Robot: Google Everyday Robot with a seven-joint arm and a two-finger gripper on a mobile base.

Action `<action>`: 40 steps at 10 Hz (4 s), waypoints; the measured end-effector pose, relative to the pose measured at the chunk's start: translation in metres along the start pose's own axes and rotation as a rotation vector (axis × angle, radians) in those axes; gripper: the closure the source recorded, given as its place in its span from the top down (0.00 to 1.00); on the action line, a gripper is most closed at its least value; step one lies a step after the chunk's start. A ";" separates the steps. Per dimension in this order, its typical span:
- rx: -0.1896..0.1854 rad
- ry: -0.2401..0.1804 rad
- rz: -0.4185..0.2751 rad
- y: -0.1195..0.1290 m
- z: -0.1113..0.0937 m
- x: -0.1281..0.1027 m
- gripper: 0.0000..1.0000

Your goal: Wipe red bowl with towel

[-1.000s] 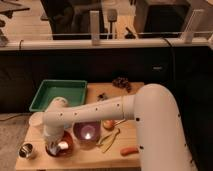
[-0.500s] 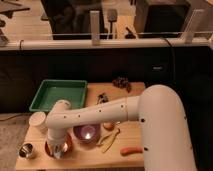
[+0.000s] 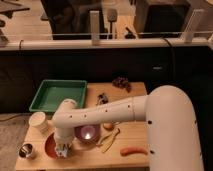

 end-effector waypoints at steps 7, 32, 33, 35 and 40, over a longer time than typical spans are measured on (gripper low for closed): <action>-0.008 0.091 -0.026 -0.038 -0.003 0.050 0.00; 0.024 0.023 -0.137 -0.055 0.000 0.013 0.00; 0.016 0.003 -0.142 -0.055 0.001 0.004 0.00; 0.016 -0.015 -0.132 -0.046 0.001 -0.005 0.00; 0.017 -0.038 -0.136 -0.039 0.000 -0.014 0.00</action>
